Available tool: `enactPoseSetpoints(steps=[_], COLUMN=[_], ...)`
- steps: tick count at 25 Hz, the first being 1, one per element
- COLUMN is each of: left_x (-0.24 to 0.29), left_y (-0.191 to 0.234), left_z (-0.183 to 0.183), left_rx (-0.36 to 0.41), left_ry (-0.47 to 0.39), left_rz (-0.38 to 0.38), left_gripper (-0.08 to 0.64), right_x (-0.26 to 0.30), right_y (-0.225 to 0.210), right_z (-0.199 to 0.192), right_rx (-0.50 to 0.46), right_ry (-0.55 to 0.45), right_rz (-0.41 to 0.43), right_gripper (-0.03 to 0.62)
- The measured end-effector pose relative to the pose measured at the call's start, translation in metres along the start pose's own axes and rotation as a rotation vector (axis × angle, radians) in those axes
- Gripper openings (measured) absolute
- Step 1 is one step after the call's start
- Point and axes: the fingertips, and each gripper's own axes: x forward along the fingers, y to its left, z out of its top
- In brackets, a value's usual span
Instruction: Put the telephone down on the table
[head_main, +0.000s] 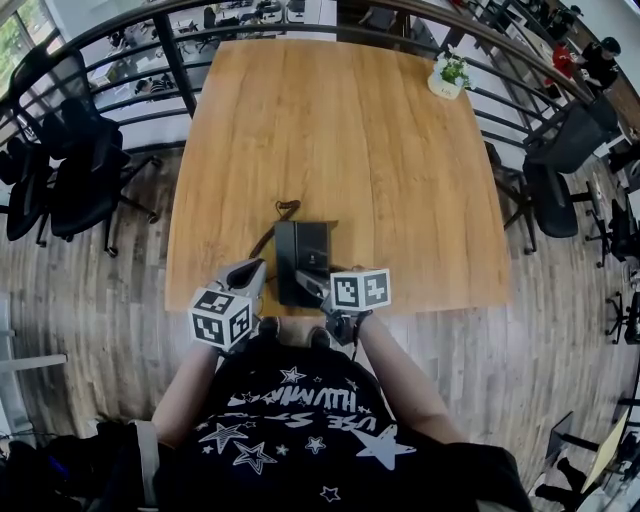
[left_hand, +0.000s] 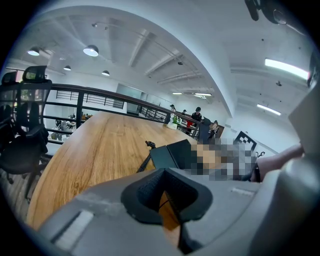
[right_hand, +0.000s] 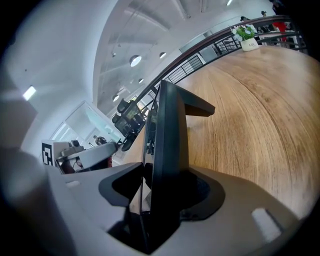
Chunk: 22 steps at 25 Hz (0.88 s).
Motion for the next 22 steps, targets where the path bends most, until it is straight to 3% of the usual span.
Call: enactPoseSetpoints(steps=[22], left_x=[0.006], left_y=[-0.02], left_z=[-0.011], left_rx=[0.008], left_ry=[0.023], left_rz=[-0.007], left_gripper=[0.002], right_x=[-0.014], right_y=[-0.033], right_z=[-0.01], right_rx=[0.023], right_ry=[0.027], right_rz=[-0.003], right_gripper=[0.321])
